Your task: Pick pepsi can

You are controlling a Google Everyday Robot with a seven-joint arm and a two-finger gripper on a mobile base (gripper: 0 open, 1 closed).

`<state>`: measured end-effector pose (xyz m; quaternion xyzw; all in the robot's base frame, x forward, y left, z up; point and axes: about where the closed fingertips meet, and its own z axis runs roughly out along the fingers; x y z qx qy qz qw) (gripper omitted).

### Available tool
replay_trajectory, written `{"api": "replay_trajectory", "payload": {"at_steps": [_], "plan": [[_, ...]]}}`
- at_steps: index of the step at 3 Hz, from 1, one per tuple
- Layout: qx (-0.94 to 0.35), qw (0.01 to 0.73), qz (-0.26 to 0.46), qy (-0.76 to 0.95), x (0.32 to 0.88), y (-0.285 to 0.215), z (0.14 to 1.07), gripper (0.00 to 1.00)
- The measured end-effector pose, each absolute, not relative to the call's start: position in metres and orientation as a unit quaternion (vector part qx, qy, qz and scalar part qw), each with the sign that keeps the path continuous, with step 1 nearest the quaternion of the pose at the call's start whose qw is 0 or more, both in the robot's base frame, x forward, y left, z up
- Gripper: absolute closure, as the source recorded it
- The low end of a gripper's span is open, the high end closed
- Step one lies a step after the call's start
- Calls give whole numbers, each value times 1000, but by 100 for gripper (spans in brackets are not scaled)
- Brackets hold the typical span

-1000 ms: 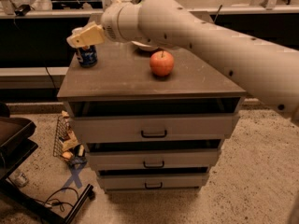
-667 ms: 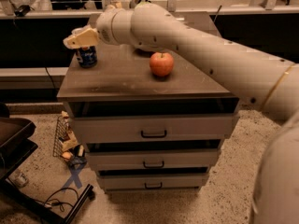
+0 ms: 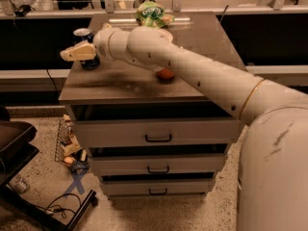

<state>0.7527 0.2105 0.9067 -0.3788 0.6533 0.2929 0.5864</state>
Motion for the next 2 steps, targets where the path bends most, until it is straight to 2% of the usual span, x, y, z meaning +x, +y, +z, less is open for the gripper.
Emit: {"api": "replay_trajectory", "payload": {"at_steps": [1,2], "plan": [[-367,583,323,648,751,232,888,26],[-369,583,322,648,750,232,889,49]]}}
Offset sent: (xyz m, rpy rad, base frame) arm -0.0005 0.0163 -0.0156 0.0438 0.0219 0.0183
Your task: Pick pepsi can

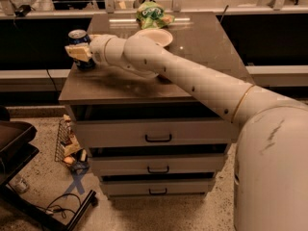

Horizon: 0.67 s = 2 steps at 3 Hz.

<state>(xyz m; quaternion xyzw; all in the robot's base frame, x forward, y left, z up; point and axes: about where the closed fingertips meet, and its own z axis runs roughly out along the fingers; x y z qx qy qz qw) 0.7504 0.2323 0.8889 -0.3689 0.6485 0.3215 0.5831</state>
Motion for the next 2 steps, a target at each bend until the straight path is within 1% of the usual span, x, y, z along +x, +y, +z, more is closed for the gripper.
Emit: {"api": "replay_trajectory", "payload": {"at_steps": [1,2], "plan": [[-370,582,323,648,749,235,889,72],[-372,584,325,644,747,238,895,100]]}}
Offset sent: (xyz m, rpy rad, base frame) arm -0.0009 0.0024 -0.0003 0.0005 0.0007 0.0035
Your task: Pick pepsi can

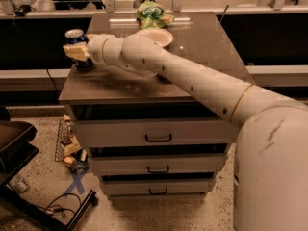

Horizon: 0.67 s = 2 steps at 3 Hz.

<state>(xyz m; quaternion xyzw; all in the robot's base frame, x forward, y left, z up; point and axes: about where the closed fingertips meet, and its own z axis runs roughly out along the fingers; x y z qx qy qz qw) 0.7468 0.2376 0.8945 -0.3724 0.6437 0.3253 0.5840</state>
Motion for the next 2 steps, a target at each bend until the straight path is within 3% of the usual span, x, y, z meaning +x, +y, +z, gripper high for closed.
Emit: {"api": "replay_trajectory", "payload": {"at_steps": [2], "plan": [[-386,605,341,607,734,226,969,100]]}}
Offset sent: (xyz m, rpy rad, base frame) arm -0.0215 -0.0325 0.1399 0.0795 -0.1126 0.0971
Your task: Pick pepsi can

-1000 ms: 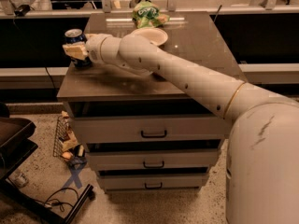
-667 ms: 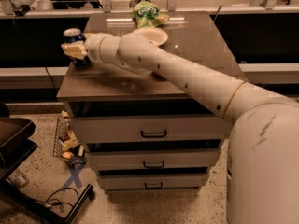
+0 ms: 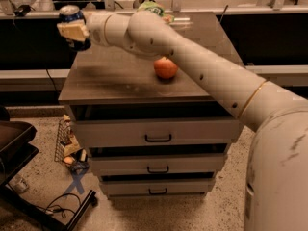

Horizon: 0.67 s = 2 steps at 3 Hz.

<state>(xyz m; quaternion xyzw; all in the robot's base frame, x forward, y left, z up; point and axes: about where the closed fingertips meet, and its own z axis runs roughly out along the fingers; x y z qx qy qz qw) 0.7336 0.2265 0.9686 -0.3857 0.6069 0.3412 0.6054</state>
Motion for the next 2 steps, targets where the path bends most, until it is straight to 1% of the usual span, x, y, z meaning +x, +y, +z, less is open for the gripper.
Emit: {"api": "replay_trajectory", "payload": {"at_steps": [1,2], "plan": [[-405,610,365,575,723,200,1034,100],[-426,603,381,556,711,185,1063,100]]}}
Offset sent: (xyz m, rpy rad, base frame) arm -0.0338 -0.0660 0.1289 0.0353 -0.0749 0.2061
